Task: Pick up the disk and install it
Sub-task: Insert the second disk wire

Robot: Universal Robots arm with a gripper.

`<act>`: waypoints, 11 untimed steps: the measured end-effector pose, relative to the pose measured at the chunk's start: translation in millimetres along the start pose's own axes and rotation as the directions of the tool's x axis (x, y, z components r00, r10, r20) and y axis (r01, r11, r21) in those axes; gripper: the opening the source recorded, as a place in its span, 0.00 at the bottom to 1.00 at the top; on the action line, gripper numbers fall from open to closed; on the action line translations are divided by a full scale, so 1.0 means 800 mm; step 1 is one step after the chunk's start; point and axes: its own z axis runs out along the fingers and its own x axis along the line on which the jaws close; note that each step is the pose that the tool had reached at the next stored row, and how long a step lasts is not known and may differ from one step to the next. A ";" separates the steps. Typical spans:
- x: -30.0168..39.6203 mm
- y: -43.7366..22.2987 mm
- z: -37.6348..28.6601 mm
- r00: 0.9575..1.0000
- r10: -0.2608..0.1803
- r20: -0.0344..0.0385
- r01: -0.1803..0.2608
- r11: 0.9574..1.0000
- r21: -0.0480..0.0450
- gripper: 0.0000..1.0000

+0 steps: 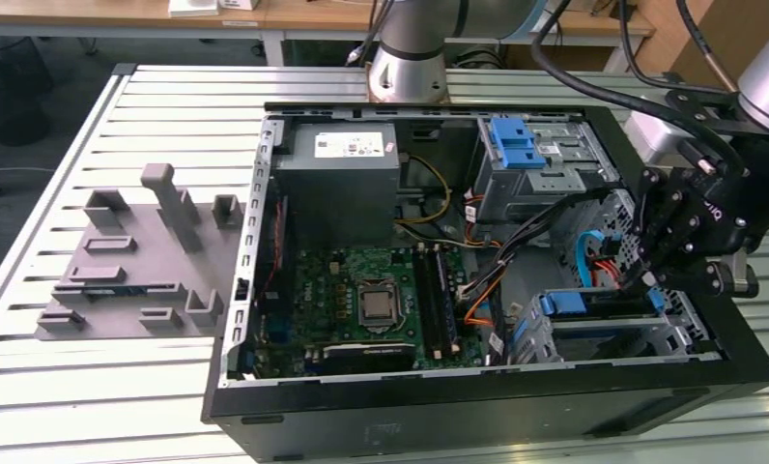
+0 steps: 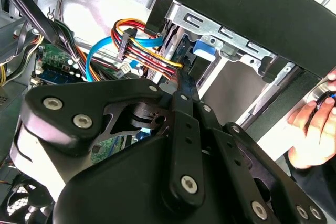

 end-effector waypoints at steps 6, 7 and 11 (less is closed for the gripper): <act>0.0006 0.0072 0.0005 1.000 0.000 0.000 0.000 1.000 0.000 0.11; 0.0007 0.0083 0.0006 1.000 0.000 0.000 0.000 1.000 0.000 0.11; 0.0008 0.0098 -0.0002 1.000 0.000 0.000 0.000 1.000 0.000 0.11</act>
